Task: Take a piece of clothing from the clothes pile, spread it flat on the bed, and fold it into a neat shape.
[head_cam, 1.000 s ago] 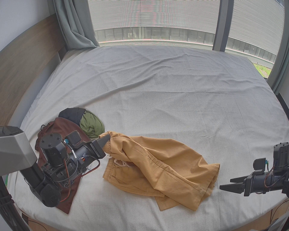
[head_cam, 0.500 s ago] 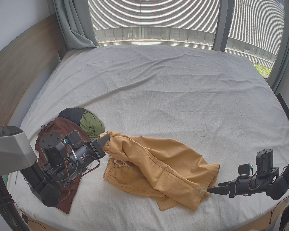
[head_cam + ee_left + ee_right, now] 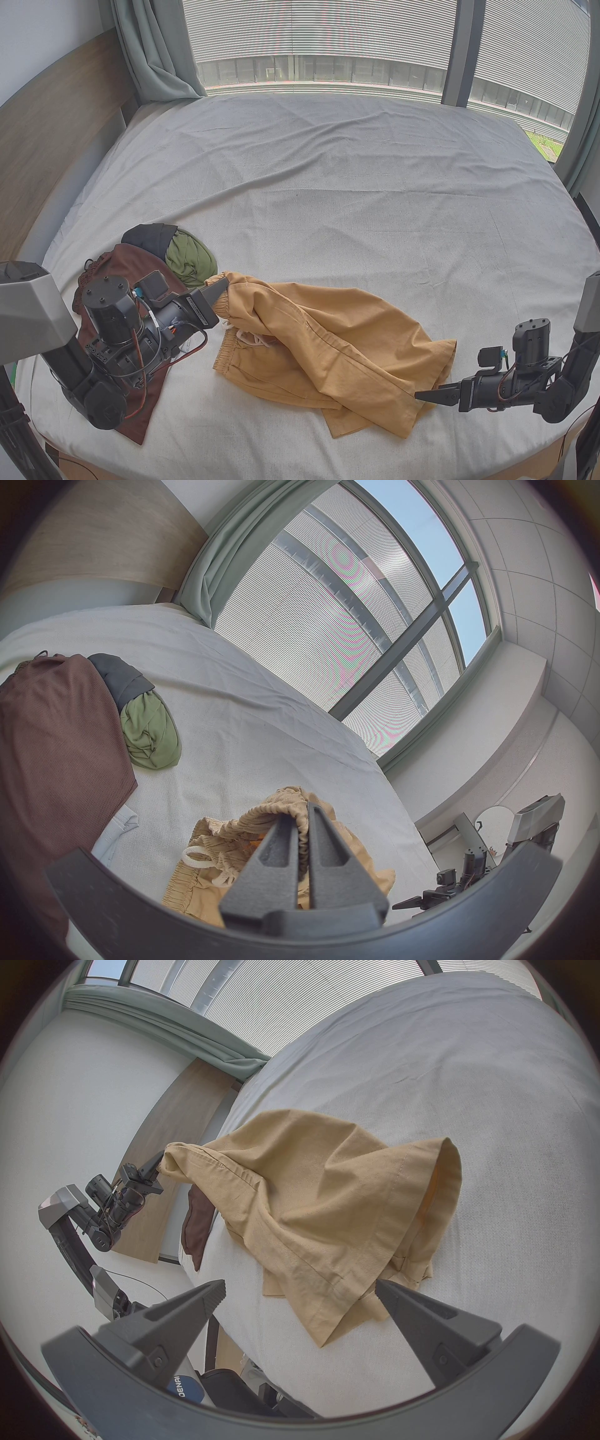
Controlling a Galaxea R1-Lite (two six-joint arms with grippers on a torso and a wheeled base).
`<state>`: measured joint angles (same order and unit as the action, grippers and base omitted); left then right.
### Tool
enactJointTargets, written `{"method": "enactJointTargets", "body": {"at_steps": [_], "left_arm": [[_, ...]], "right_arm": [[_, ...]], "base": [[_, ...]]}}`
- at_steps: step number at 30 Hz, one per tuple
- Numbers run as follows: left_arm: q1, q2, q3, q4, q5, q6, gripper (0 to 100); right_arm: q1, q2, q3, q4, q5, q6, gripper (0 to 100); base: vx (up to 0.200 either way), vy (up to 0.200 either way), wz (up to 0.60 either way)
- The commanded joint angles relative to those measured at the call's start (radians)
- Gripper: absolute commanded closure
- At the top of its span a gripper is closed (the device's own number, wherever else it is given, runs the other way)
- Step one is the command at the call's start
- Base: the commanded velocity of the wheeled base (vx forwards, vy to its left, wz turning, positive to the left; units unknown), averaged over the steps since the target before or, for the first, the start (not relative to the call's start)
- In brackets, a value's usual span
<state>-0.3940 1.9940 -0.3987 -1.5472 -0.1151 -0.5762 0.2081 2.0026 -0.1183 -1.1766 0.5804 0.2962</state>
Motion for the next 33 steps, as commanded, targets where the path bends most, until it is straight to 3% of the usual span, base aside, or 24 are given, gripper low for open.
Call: {"method": "enactJointTargets", "body": {"at_steps": [1,16,33], "left_arm": [[0.0,0.003,0.0,-0.001,0.0,-0.001,100],[0.0,0.003,0.0,-0.001,0.0,-0.001,100],[0.0,0.002,-0.002,-0.001,0.0,-0.001,100]], "right_arm": [[0.002,0.074,0.009,-0.041,-0.002,0.0,0],[0.014,0.303,0.075,-0.362,-0.007,0.0,0],[0.076,0.312,0.032,-0.368,-0.033,0.023,0]], "base": [[0.0,0.0,0.0],[0.0,0.0,0.0],[0.0,0.0,0.0]]}}
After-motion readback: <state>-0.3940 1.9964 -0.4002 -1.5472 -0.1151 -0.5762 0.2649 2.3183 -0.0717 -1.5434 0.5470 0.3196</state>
